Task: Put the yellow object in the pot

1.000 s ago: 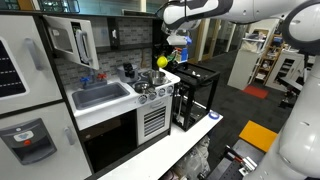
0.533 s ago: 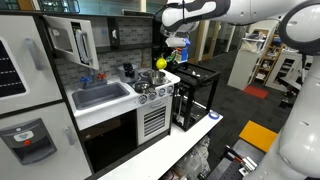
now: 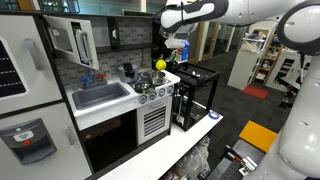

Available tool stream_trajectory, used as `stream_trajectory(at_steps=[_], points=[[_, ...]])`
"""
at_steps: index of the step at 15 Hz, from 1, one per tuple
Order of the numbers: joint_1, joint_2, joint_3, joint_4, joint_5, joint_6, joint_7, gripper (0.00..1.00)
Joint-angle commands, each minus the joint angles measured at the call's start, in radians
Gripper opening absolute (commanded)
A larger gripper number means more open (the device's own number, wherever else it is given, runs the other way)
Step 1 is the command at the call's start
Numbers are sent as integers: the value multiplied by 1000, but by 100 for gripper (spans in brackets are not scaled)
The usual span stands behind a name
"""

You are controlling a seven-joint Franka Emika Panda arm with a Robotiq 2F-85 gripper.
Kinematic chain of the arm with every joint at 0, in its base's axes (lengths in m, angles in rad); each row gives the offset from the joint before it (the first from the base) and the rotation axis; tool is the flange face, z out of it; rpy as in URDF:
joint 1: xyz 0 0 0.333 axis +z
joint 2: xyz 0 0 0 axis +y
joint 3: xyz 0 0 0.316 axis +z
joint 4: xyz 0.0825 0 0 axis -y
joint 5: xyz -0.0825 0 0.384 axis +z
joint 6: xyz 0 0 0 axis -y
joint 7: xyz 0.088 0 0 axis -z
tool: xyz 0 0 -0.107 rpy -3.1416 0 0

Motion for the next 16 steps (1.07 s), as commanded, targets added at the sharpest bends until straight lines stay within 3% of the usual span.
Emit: stream_trajectory(at_steps=[1, 16], points=[[-9, 13, 11, 13, 30, -1, -33, 38], [-13, 58, 14, 10, 35, 18, -37, 38]])
